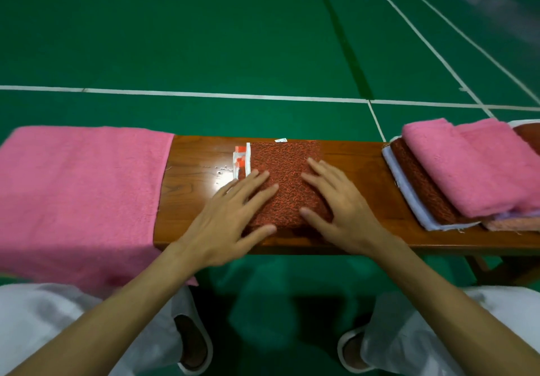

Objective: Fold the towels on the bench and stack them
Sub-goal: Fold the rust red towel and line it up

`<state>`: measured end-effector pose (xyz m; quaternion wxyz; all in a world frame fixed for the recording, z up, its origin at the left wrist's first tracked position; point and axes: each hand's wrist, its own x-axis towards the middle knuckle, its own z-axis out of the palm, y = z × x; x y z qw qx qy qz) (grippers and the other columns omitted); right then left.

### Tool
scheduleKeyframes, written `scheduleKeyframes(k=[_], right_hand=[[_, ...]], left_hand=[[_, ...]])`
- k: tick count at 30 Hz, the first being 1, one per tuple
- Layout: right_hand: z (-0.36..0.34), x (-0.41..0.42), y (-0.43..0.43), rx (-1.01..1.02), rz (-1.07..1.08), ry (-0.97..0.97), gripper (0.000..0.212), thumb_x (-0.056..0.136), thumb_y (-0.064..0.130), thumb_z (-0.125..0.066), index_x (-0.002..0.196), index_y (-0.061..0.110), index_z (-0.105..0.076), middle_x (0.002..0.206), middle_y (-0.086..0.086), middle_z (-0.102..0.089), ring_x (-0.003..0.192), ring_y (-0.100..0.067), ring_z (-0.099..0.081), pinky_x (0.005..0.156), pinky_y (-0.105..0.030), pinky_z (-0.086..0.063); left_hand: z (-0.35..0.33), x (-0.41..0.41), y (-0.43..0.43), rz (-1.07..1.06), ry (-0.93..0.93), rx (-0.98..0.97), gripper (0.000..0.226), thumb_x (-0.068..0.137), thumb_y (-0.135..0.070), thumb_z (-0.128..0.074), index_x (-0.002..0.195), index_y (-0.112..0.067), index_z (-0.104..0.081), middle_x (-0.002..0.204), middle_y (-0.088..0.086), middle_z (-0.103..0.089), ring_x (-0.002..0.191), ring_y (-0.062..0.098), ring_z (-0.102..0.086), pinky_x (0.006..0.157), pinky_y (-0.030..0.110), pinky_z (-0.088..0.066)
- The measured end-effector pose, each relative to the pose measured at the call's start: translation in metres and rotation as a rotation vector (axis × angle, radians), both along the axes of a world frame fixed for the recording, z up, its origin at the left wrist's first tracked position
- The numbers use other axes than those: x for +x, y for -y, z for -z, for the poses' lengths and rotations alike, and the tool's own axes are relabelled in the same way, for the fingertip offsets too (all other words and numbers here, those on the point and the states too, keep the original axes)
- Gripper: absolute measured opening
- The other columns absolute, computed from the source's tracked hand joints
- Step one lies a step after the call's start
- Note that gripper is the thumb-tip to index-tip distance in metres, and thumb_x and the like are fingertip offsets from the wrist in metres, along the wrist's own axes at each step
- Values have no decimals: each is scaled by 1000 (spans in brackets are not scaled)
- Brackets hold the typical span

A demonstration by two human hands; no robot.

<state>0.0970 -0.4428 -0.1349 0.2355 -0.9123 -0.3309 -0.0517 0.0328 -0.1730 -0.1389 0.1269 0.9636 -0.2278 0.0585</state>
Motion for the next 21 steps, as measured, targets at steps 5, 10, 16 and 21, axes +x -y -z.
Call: scheduleKeyframes(k=[5, 10, 16, 21], right_hand=[[8, -29, 12, -145, -118, 101, 97, 80, 68, -71, 156, 17, -39, 169, -3, -22, 158, -24, -11, 122, -53, -29], [21, -40, 29, -29, -126, 210, 75, 74, 36, -87, 141, 16, -61, 153, -10, -48, 143, -33, -41, 105, -54, -45], [3, -38, 29, 380, -50, 9, 37, 73, 22, -87, 109, 23, -80, 112, 12, -73, 107, -24, -60, 87, -41, -53], [-17, -15, 21, 536, 105, -403, 15, 86, 37, -78, 87, 51, -77, 88, 20, -72, 88, -12, -65, 74, -28, -51]], left_hand=[[3, -14, -4, 40, 2, 26, 93, 88, -76, -54, 162, -27, -27, 172, 1, -17, 159, 18, -11, 128, 43, -20], [-2, -22, -14, 82, 49, -116, 69, 75, -38, -77, 140, -24, -60, 150, -3, -52, 132, 22, -50, 101, 47, -50], [-14, -19, -17, -35, -30, -475, 30, 86, -41, -64, 112, -34, -77, 100, -21, -73, 88, 7, -57, 69, 39, -52], [-15, -3, -2, -267, -272, -824, 26, 95, -48, -69, 106, -26, -78, 92, -9, -78, 81, 11, -72, 69, 37, -57]])
